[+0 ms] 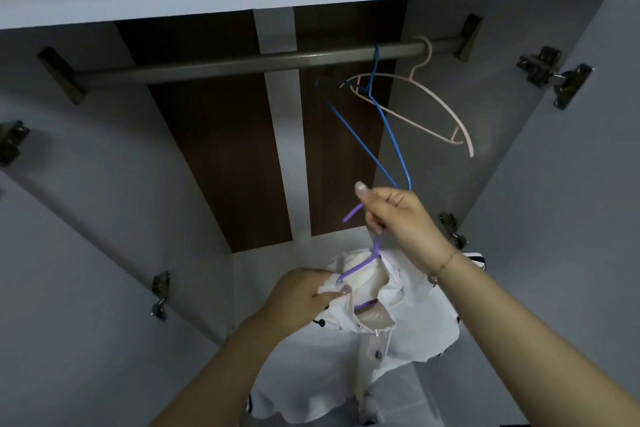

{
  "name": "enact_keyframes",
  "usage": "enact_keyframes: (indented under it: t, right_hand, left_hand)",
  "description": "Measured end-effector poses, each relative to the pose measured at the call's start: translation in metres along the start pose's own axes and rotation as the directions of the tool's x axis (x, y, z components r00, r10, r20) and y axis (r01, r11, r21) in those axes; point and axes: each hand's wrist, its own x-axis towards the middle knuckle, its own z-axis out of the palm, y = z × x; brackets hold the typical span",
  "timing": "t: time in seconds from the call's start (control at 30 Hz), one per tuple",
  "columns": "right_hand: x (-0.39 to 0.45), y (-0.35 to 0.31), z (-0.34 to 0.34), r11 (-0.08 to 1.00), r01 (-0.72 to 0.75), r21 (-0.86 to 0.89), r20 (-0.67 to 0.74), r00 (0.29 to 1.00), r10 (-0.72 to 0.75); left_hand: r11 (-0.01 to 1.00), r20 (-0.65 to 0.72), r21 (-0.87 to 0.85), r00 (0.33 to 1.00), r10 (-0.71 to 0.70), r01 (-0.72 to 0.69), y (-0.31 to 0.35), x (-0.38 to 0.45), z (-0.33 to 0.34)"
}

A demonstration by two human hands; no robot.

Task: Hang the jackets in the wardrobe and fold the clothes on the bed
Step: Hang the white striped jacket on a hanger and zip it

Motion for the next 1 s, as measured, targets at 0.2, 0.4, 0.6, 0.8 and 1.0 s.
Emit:
enact_keyframes:
  t: [0.2, 0.4, 0.6, 0.8, 1.0]
  right_hand:
    - [0.006, 0.012, -0.079, 0.599, -0.464, -0.653, -0.247, 0.877, 0.411]
    - [0.021, 0.049, -0.049, 0.711, -0.476, -0.517, 0.079, 0.801, 0.594]
    - [0.033, 0.069, -0.074, 0.298, -0.29, -0.909, -0.175, 0.917, 0.358]
    - [0.018, 0.058, -0.071, 0.442, -0.253, -0.861, 0.159, 0.692, 0.705]
    - [-0.026, 0.031, -0.073, 0.847, -0.137, -0.514, 0.34, 0.874, 0.348]
  left_hand:
    - [0.993, -0.175, 0.07, 0.979, 0.108, -0.097, -0.03, 0.003, -0.024]
    - [0.993, -0.102, 0.008, 0.988, 0.118, -0.118, -0.013, 0.005, -0.028]
    - [0.999, 0.05, -0.034, 0.998, 0.044, -0.042, -0.03, -0.019, -0.02]
    - [0.985, 0.036, -0.157, 0.998, -0.06, 0.065, -0.02, -0.01, -0.034]
    - [0.967, 0.087, -0.234, 0.993, -0.078, 0.096, -0.012, 0.018, -0.067]
